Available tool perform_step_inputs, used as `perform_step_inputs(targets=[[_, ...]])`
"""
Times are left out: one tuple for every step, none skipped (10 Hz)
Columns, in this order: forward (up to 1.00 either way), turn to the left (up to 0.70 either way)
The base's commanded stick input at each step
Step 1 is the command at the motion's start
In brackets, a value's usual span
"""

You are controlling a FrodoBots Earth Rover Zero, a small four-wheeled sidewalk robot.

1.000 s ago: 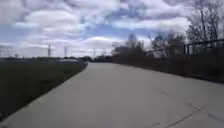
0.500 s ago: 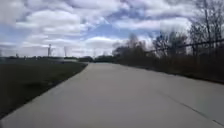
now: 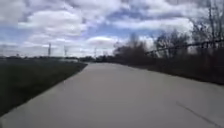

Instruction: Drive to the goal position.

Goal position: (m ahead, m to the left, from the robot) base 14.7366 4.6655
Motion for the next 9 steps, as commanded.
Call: perform_step_inputs(targets=[[0.91, 0.00], [0.91, 0.00], [0.91, 0.00], [0.91, 0.00], [0.91, 0.00], [0.91, 0.00], [0.91, 0.01], [0.91, 0.02], [0.91, 0.03]])
